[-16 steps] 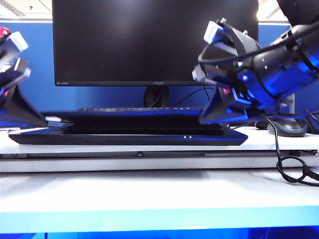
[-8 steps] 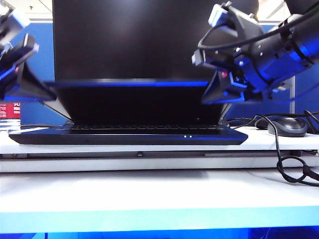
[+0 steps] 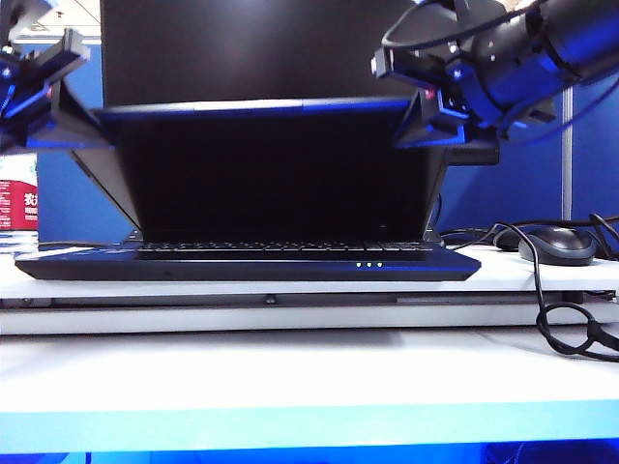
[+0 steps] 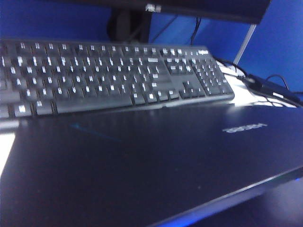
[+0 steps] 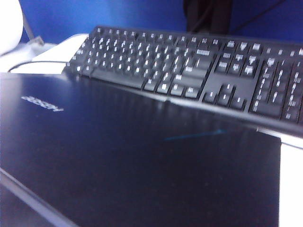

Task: Open the lid of the black laptop.

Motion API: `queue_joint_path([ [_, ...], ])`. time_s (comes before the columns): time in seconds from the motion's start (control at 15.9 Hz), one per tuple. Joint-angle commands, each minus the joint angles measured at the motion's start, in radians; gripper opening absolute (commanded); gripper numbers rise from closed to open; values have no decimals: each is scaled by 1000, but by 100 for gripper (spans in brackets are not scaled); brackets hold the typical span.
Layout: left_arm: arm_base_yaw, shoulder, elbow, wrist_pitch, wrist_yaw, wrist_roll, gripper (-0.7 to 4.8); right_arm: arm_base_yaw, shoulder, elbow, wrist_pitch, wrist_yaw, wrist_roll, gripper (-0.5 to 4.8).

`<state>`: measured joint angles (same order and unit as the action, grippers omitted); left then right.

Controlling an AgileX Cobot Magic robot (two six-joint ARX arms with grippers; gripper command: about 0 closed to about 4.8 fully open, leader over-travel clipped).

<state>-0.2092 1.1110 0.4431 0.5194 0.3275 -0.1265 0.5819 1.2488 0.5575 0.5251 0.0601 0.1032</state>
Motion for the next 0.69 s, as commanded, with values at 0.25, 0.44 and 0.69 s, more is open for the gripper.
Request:
queue_joint_path([
  [0.25, 3, 87, 120, 40, -10, 18, -3, -16, -9, 79, 82, 5, -70, -1],
  [0.44, 3, 111, 177, 51, -17, 18, -3, -42, -9, 116, 85, -3, -93, -1],
  [0.69, 3, 114, 276, 45, -41, 42, -3, -113, -7, 174, 85, -50, -99, -1],
])
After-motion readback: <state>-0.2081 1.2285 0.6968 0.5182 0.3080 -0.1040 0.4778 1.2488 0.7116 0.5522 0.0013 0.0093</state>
